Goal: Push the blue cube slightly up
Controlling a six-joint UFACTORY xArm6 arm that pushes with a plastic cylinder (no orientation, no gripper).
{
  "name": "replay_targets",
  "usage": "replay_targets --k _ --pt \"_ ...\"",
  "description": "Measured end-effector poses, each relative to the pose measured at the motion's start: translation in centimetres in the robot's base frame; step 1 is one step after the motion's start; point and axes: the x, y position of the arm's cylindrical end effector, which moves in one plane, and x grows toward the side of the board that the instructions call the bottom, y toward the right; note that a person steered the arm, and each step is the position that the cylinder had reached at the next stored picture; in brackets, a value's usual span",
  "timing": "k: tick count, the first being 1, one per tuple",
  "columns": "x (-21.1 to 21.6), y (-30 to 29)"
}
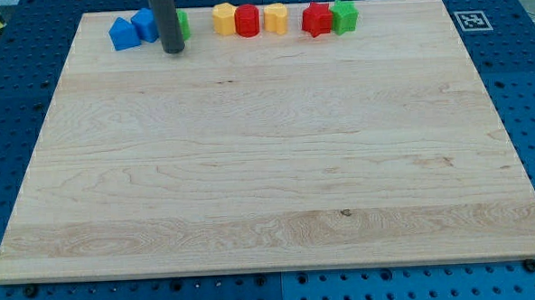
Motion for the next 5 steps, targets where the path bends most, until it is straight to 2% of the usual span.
replay_targets --k 2,3,4,5 --pt "-2.4 0.3" --pt "-1.8 0.3" --pt "1.0 -1.9" --pt "2.1 -8.1"
